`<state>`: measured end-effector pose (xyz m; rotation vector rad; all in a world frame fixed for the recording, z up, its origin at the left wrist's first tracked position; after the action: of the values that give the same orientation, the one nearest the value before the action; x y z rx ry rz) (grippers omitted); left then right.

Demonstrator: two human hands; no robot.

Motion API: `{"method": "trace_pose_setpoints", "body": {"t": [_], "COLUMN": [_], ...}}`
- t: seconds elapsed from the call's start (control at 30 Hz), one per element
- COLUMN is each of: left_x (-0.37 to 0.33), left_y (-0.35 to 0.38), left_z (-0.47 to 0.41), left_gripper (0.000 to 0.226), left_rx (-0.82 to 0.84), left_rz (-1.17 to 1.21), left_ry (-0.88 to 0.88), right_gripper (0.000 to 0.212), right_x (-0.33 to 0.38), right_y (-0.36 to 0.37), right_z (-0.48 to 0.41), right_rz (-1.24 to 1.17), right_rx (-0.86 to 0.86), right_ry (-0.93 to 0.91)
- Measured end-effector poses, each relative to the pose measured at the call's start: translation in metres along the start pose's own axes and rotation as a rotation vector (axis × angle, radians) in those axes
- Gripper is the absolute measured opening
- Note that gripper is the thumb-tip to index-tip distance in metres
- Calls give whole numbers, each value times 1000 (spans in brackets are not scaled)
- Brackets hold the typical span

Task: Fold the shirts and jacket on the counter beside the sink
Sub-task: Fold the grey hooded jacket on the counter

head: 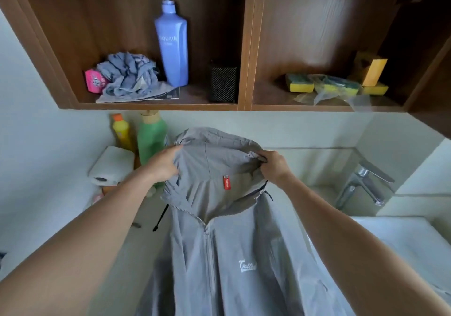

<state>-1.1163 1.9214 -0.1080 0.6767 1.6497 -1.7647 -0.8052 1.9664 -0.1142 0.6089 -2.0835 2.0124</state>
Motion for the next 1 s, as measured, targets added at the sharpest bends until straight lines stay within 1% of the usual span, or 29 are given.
{"method": "trace_pose_setpoints", "body": {"t": [0.1,0.2,0.23,0.3,0.37,0.4,0.47,0.5,0.53,0.6,0.67,0.73,0.77,0.83,0.87,0.9,0.93,1.0], "left_x": [-5,-16,-20,-29,-29,-25,-16,-11,-6,13,33,46,48,51,51,49,46,35], "left_y": [-8,-19,-24,-31,-32,-29,-23,-19,-16,-8,0,10,15,27,31,32,31,25], "left_z": [-38,-78,-91,-117,-138,-145,-153,-152,-150,-149,-152,-158,-160,-163,-163,-160,-155,-143], "left_gripper": [81,77,71,45,24,19,21,22,27,42,42,48,55,66,72,76,75,63], "left_rx": [-73,-148,-187,-248,-257,-248,-244,-244,-242,-236,-244,-234,-206,-91,-26,20,44,48], "left_rz": [-40,-31,-31,-37,-3,55,271,395,508,657,709,789,869,1015,1026,972,892,782], "left_ry": [73,120,125,133,74,41,21,43,68,52,16,-29,-58,-97,-97,-88,-60,3], "right_gripper": [65,59,59,57,52,49,40,35,28,13,17,23,29,47,54,57,53,38], "right_x": [4,8,10,15,16,16,10,3,-6,-26,-44,-57,-60,-63,-63,-62,-60,-55], "right_y": [1,-13,-20,-30,-34,-32,-23,-15,-9,5,15,27,32,44,49,52,52,43], "right_z": [-38,-75,-86,-103,-115,-118,-121,-121,-120,-118,-121,-127,-130,-135,-136,-137,-137,-135], "right_rz": [-28,-16,-24,-71,-119,-133,-158,-207,-297,-555,-689,-717,-736,-825,-872,-908,-926,-906], "right_rx": [-38,-118,-164,-252,-295,-296,-267,-233,-195,-158,-206,-241,-228,-136,-79,-33,-11,-25], "right_ry": [23,52,44,25,11,1,-37,-38,-13,90,169,225,247,276,285,281,261,219]}}
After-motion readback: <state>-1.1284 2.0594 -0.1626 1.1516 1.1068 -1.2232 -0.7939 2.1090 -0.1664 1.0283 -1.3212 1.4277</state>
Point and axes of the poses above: each hand's wrist, its own z-axis away from the middle knuckle, its own y-axis out of the palm, x = y × z, the point moved 6 cm from there along -z, towards the middle knuckle, and after that the axes turned 13 degrees about z, right-handed, at the moved point
